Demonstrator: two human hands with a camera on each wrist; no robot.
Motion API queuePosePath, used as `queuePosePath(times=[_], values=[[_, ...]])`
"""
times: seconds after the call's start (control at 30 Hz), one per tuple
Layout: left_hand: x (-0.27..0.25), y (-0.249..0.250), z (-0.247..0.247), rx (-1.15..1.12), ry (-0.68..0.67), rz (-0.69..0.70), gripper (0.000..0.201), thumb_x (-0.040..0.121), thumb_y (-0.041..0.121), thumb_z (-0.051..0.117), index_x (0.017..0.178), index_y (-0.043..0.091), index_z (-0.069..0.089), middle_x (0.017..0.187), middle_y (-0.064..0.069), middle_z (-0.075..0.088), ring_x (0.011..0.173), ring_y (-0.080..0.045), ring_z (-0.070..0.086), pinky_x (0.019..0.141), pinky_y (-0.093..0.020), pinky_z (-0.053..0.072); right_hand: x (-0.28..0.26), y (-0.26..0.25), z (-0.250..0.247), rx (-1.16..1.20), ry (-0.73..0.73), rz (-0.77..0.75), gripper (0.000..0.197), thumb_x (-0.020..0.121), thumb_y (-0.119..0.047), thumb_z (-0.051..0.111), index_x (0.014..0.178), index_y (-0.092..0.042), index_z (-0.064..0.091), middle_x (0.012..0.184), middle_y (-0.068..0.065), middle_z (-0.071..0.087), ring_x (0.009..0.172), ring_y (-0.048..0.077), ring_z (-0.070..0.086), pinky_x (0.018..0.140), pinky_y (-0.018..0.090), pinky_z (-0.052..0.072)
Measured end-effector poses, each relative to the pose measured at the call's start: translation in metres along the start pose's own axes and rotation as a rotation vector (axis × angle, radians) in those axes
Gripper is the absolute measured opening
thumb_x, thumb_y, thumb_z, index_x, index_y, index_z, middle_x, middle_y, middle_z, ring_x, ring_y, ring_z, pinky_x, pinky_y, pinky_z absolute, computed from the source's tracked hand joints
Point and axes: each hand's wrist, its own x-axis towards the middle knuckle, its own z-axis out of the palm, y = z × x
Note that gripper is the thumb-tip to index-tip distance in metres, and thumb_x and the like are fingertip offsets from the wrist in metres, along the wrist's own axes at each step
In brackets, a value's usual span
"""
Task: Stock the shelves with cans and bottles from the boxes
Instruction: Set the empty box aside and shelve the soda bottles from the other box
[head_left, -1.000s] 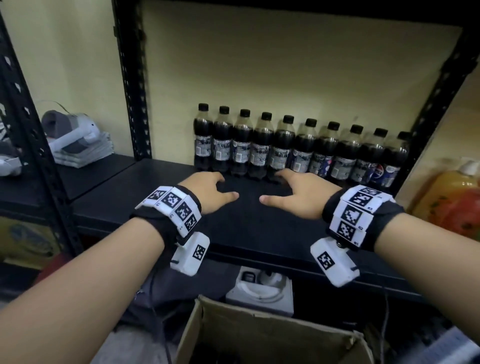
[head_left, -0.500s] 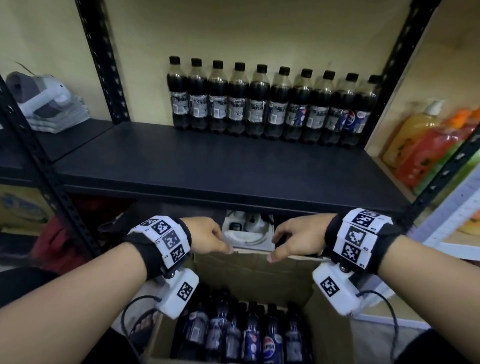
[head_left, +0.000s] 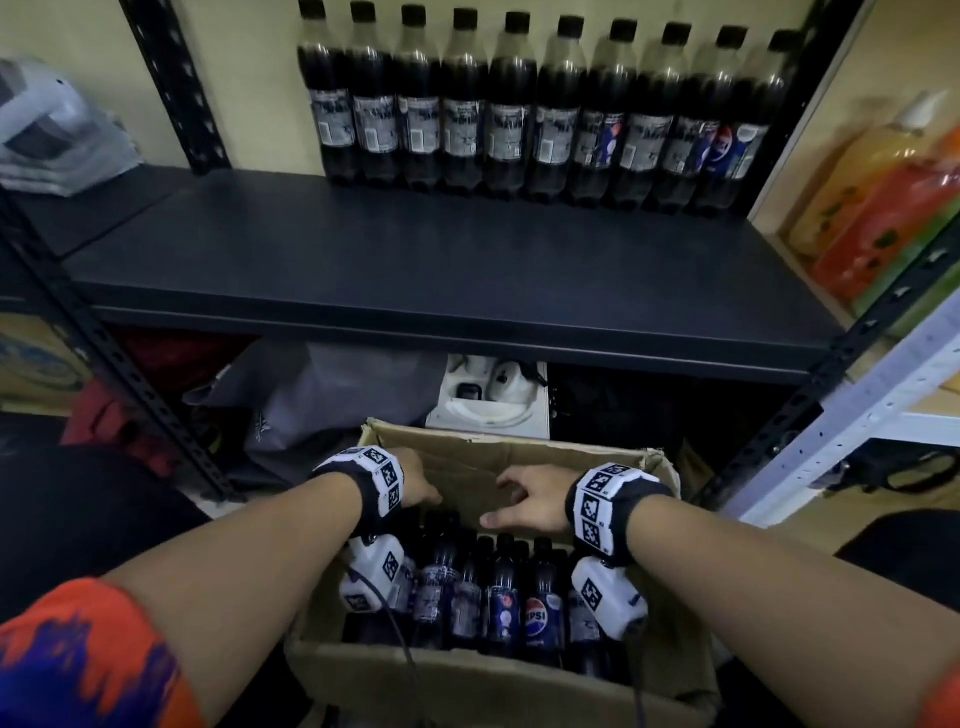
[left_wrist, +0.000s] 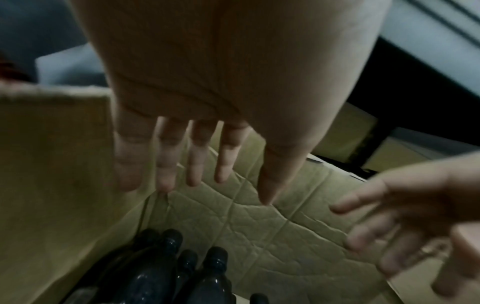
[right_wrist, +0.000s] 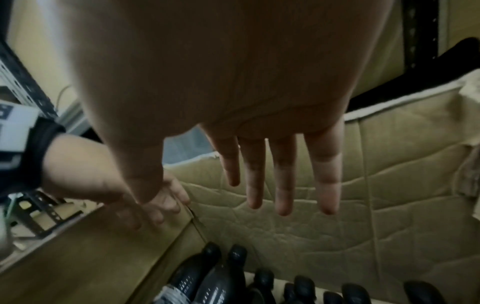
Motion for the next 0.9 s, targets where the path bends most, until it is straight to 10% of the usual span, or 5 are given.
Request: queuePosePath(times=[0.33, 0.5, 0.7, 0.9], values=[[0.044, -0.013, 0.025, -0.010, -0.048, -0.079, 0.071, 0.065, 0.063, 0.067, 0.122, 0.019, 0.066, 0.118, -0.006, 0.067, 0.101, -0.027, 0.064, 0.094, -0.038, 0.053, 0.082, 0.008, 0.064, 0.020, -0.116, 0.095, 0.092, 0.081, -0.075, 0.061, 0.151, -0.018, 0.042, 0.149, 0.006, 0.050, 0.131, 0.028, 0.051, 0.107, 0.037, 0.043], [0.057, -0.023, 0.050, 0.016, -0.133, -0.124, 0.066, 0.075, 0.062, 0.066, 0.125, 0.019, 0.066, 0.123, -0.006, 0.067, 0.099, -0.027, 0.063, 0.094, -0.036, 0.053, 0.124, 0.000, 0.104, 0.108, -0.148, 0.072, 0.116, 0.050, -0.092, 0.056, 0.143, -0.023, 0.053, 0.141, 0.005, 0.059, 0.120, 0.028, 0.059, 0.103, 0.040, 0.048], [0.091, -0.034, 0.084, 0.097, -0.225, -0.106, 0.034, 0.073, 0.062, 0.066, 0.104, 0.049, 0.068, 0.117, 0.001, 0.070, 0.091, -0.023, 0.064, 0.091, -0.039, 0.055, 0.136, -0.007, 0.124, 0.202, -0.067, 0.067, 0.108, 0.049, -0.086, 0.065, 0.135, -0.020, 0.055, 0.128, 0.006, 0.063, 0.107, 0.027, 0.061, 0.093, 0.037, 0.052], [0.078, -0.030, 0.089, 0.017, -0.241, -0.138, 0.042, 0.088, 0.041, 0.069, 0.124, 0.020, 0.068, 0.105, -0.005, 0.064, 0.093, -0.023, 0.062, 0.091, -0.035, 0.054, 0.151, 0.004, 0.136, 0.352, -0.078, 0.099, 0.092, 0.040, -0.079, 0.079, 0.116, -0.029, 0.065, 0.110, -0.004, 0.072, 0.095, 0.017, 0.067, 0.088, 0.036, 0.058]])
